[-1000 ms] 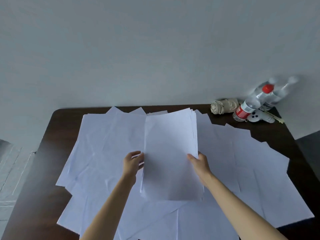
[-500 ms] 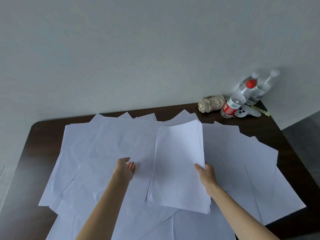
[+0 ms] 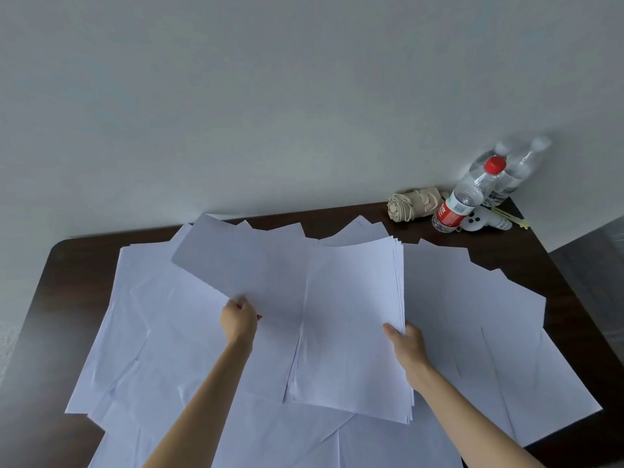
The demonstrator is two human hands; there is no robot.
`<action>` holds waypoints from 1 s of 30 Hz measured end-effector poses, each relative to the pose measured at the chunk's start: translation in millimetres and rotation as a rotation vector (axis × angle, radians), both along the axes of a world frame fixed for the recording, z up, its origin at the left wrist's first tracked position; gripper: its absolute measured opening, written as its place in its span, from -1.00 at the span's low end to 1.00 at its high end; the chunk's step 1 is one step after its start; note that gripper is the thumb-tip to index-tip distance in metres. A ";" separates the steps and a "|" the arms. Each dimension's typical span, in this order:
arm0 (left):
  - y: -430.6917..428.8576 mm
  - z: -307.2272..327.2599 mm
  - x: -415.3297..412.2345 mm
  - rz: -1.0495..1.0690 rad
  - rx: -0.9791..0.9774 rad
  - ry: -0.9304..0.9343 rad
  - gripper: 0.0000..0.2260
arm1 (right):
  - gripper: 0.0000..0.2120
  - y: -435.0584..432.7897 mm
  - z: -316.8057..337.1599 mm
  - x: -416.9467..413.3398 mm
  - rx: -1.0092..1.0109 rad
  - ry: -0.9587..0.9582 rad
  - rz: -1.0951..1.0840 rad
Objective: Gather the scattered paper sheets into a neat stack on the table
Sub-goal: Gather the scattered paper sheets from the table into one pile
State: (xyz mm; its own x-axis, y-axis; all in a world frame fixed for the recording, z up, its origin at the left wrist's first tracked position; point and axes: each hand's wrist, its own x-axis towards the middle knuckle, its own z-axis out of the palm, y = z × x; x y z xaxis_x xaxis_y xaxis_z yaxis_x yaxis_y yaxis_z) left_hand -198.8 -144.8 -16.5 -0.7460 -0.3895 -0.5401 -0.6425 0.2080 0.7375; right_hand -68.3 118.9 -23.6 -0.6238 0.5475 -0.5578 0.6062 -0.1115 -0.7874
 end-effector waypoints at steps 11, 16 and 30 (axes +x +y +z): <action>-51.1 30.8 1.8 -0.189 0.112 0.176 -0.78 | -0.78 4.6 2.5 -6.4 -0.039 0.007 -0.046; -74.0 50.4 1.0 -0.214 0.082 0.207 -0.78 | -0.80 11.1 1.5 -6.0 -0.012 -0.020 -0.027; -22.7 89.3 -5.8 -0.460 0.129 0.192 -0.80 | -0.77 25.1 -2.6 2.2 -0.096 -0.059 0.011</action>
State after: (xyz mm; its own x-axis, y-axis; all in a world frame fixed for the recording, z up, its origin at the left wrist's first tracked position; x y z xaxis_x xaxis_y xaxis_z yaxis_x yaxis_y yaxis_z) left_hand -204.6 -167.5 72.8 -0.9152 0.0629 -0.3981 -0.3561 0.3367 0.8717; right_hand -66.1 143.9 -26.1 -0.5940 0.4829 -0.6434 0.6529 -0.1778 -0.7363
